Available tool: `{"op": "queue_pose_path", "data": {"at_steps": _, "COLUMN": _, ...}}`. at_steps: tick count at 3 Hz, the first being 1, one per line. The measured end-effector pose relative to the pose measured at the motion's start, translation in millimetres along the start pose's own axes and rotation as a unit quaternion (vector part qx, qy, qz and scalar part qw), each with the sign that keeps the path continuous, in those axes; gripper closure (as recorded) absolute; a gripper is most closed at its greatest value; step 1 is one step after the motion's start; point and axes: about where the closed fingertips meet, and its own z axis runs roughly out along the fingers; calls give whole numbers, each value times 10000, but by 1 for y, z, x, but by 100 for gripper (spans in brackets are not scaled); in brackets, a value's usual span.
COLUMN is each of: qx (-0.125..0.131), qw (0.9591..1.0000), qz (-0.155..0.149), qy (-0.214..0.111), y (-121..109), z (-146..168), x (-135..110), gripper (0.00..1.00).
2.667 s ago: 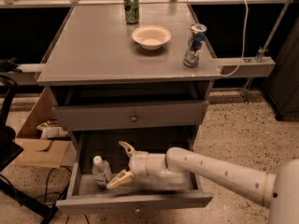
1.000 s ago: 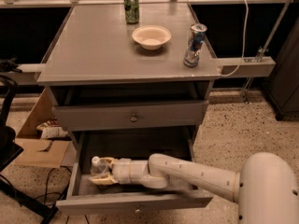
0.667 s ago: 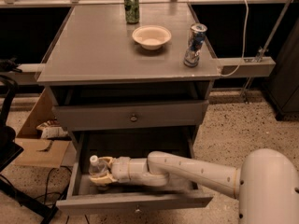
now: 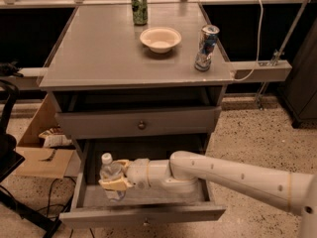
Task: Pick blue plastic bottle from middle drawer and place on counter
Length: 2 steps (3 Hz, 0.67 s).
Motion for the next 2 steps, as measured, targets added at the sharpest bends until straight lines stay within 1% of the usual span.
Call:
{"op": "queue_pose_path", "data": {"at_steps": 1, "qx": 37, "qw": 9998, "qz": 183, "qy": -74, "y": 13, "z": -34, "x": -83, "gripper": 100}}
{"op": "queue_pose_path", "data": {"at_steps": 2, "qx": 301, "qw": 9991, "qz": -161, "qy": -248, "y": 1, "z": -57, "x": -202, "gripper": 100}}
